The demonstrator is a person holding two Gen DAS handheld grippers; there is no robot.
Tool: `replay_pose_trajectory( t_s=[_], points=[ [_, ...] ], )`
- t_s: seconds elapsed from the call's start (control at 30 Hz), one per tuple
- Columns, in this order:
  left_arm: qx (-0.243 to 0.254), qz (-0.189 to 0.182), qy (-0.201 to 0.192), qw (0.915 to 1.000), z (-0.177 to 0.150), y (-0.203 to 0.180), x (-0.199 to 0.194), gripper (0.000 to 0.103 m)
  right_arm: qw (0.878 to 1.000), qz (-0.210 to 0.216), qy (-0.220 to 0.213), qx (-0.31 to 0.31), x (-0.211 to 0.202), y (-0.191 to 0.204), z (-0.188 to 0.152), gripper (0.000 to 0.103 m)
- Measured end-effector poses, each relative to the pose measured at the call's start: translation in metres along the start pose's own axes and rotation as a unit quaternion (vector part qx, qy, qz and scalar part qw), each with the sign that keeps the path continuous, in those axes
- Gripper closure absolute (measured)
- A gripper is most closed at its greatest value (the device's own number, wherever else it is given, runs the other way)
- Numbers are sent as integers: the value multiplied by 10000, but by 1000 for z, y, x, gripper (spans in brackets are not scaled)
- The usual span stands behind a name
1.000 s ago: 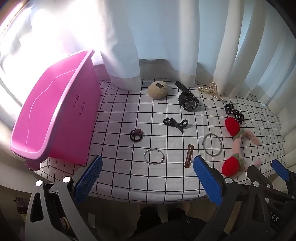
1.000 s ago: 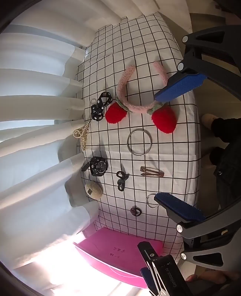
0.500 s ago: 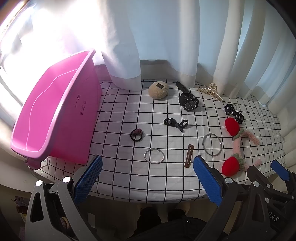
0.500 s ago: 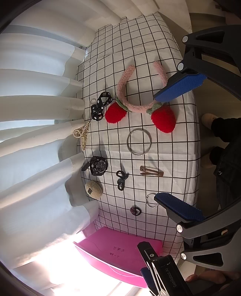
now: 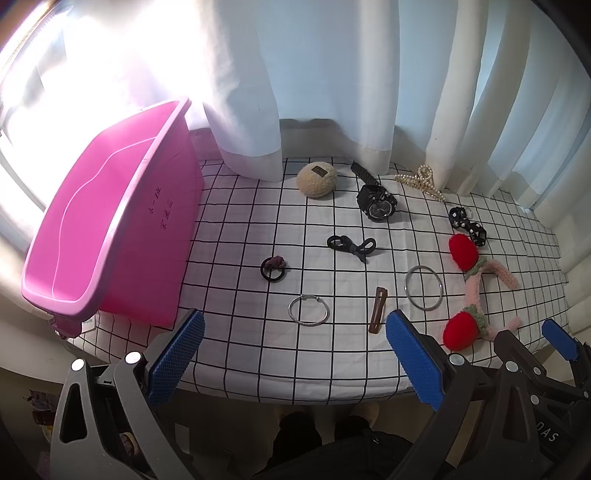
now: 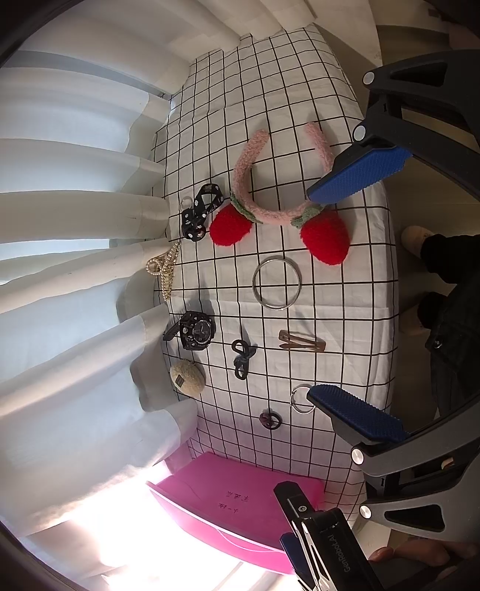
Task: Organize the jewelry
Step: 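Move the right tool toward the pink strawberry headband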
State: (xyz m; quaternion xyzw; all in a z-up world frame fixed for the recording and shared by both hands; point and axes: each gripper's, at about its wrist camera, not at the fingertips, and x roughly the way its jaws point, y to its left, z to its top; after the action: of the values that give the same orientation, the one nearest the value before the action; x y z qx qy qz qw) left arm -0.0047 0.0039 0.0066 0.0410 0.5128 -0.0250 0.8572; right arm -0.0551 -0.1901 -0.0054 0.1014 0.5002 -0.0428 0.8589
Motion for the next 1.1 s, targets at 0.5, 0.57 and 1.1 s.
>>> replay_pose_trajectory(
  t_s=[0.5,0.57,1.1],
  points=[
    [1,-6,13,10000,-1,1,0,6,10000,10,1,13,0,0,-1,9],
    [0,-12,34,10000,-1,2,1,6,10000,10,15,15,0,1,-1,9],
    [-209,-56,814,9964,-35,15,79,6,9987,83,330,388,44,-49,-36,9]
  ],
)
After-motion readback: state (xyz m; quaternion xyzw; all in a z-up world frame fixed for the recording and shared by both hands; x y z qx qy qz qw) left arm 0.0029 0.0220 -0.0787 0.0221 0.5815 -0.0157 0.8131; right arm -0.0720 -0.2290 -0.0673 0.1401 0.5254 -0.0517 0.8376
